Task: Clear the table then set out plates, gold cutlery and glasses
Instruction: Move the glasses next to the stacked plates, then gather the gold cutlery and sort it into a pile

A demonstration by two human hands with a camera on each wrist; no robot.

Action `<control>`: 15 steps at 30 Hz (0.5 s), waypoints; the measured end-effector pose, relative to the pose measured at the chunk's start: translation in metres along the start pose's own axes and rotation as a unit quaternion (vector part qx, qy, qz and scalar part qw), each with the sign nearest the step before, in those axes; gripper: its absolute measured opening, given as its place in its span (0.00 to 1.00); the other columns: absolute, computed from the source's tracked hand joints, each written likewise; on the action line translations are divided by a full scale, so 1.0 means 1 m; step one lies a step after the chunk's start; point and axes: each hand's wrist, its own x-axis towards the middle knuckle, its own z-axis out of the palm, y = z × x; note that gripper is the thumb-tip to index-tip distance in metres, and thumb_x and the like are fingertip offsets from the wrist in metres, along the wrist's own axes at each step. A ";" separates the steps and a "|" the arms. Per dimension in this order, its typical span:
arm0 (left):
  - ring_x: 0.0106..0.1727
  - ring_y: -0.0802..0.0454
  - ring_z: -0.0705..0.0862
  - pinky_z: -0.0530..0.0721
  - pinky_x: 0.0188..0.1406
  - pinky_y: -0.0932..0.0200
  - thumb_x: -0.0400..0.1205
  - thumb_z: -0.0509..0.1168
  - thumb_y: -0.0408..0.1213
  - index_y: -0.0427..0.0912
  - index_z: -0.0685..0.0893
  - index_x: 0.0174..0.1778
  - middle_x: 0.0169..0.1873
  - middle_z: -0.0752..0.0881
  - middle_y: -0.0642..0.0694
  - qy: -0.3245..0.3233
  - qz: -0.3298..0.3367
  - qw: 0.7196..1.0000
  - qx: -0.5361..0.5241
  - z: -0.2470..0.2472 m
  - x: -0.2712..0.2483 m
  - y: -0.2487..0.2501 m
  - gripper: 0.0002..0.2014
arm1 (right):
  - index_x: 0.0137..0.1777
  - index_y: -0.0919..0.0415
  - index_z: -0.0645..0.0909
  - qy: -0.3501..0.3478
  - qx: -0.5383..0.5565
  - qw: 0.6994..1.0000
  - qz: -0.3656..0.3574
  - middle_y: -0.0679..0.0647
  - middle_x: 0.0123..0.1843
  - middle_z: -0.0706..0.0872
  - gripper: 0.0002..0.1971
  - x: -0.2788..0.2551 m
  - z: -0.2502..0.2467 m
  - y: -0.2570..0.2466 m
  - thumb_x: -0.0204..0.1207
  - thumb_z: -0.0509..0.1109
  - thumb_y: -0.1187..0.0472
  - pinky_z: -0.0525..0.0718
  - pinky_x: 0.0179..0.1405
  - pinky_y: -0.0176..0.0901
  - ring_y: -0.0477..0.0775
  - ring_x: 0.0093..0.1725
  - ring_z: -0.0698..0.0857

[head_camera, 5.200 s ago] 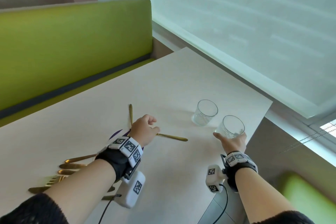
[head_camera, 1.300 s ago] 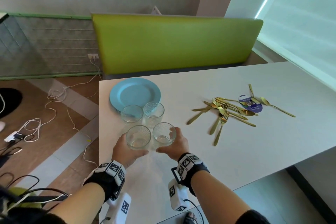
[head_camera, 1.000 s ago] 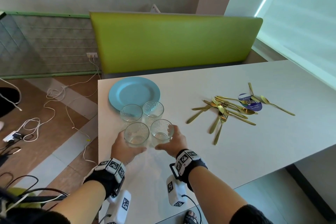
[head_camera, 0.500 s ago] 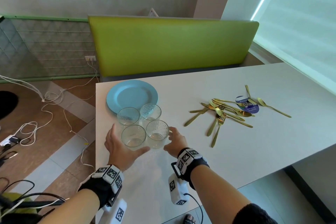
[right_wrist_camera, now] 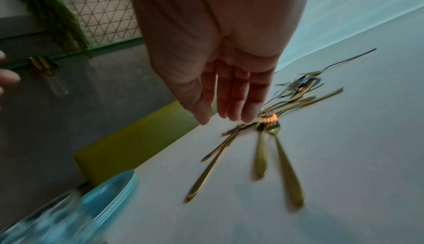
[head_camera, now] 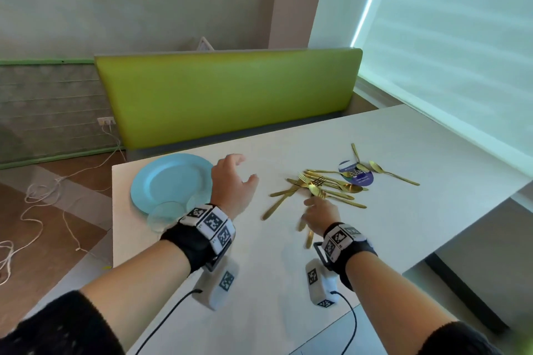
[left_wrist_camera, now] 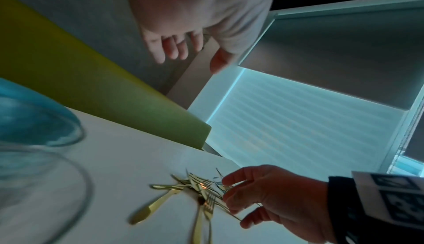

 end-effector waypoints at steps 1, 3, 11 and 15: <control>0.69 0.41 0.75 0.71 0.71 0.51 0.76 0.67 0.34 0.35 0.76 0.66 0.65 0.79 0.39 -0.036 -0.013 0.999 0.016 0.013 0.006 0.006 0.22 | 0.66 0.58 0.79 0.010 0.010 1.000 0.014 0.52 0.66 0.83 0.18 0.005 -0.008 0.009 0.76 0.64 0.66 0.75 0.60 0.33 0.52 0.65 0.81; 0.70 0.43 0.74 0.70 0.70 0.54 0.78 0.66 0.36 0.38 0.75 0.67 0.66 0.78 0.41 -0.114 -0.036 0.991 0.056 0.039 0.017 0.014 0.21 | 0.62 0.58 0.81 0.025 0.037 0.998 0.040 0.55 0.63 0.86 0.16 0.016 -0.021 0.027 0.74 0.67 0.67 0.78 0.64 0.40 0.55 0.63 0.82; 0.61 0.37 0.80 0.78 0.59 0.53 0.79 0.61 0.36 0.39 0.81 0.47 0.59 0.83 0.36 -0.295 -0.079 0.926 0.221 0.149 0.061 0.010 0.06 | 0.58 0.60 0.84 0.022 0.064 0.993 0.093 0.56 0.56 0.88 0.14 0.071 -0.058 0.095 0.73 0.70 0.66 0.79 0.63 0.42 0.55 0.60 0.83; 0.66 0.38 0.80 0.80 0.64 0.50 0.80 0.57 0.34 0.33 0.79 0.63 0.63 0.82 0.36 -0.308 -0.092 0.907 0.272 0.192 0.079 -0.009 0.17 | 0.56 0.58 0.85 0.010 0.060 0.993 0.098 0.55 0.56 0.88 0.13 0.101 -0.067 0.117 0.72 0.70 0.66 0.79 0.61 0.41 0.55 0.59 0.84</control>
